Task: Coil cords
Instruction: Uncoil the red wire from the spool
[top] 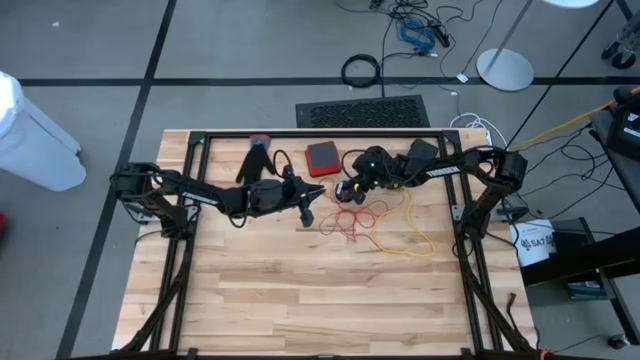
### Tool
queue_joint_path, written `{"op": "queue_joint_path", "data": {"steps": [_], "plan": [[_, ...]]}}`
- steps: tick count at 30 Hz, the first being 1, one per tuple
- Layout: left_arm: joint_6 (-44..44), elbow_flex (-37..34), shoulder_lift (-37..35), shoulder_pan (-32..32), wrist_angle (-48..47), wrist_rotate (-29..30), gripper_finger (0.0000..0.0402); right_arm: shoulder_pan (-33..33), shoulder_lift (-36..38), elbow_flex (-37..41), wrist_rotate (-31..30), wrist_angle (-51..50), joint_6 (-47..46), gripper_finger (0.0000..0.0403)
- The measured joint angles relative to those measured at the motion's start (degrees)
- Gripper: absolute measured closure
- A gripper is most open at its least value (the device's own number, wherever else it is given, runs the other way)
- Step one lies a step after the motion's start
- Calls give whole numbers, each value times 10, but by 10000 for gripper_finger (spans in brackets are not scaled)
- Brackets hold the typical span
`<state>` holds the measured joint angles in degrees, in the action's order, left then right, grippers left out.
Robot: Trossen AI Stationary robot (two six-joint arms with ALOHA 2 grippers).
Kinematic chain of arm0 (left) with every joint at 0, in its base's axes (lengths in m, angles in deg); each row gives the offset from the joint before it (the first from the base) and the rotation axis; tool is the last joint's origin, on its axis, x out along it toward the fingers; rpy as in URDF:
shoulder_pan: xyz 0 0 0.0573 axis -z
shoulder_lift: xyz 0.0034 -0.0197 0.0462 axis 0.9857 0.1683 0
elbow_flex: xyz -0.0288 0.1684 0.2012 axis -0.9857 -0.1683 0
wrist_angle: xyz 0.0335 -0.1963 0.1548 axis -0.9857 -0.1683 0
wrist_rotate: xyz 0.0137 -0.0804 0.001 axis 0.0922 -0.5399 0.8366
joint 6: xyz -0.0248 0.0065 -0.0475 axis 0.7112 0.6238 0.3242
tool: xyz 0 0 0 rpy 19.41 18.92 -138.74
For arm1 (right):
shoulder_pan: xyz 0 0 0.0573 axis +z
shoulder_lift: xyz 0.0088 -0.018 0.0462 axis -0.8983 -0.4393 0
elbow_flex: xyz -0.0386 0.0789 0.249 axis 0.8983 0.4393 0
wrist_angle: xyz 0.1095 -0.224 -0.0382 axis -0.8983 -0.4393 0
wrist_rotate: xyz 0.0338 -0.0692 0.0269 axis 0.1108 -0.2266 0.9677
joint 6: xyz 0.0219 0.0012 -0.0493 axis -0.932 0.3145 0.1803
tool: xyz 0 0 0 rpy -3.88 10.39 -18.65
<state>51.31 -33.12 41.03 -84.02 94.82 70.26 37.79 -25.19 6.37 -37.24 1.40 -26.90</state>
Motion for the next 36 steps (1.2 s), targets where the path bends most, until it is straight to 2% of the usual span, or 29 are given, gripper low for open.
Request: {"op": "queue_joint_path", "data": {"steps": [8,15,20,24,29,36], "plan": [[0,0,0,1,0,0,344,0,0,0,-1,2,6,400],[-32,0,0,1,-14,-4,344,16,8,2,1,4,14,402],[-41,0,0,0,-50,-4,344,20,48,2,-9,-13,22,401],[-96,0,0,-3,-102,1,344,36,88,2,-21,-54,69,395],[-110,0,1,-12,-120,-20,344,84,111,2,-97,-93,109,367],[-110,0,1,-36,-85,-32,344,163,108,2,-174,-95,209,280]]}}
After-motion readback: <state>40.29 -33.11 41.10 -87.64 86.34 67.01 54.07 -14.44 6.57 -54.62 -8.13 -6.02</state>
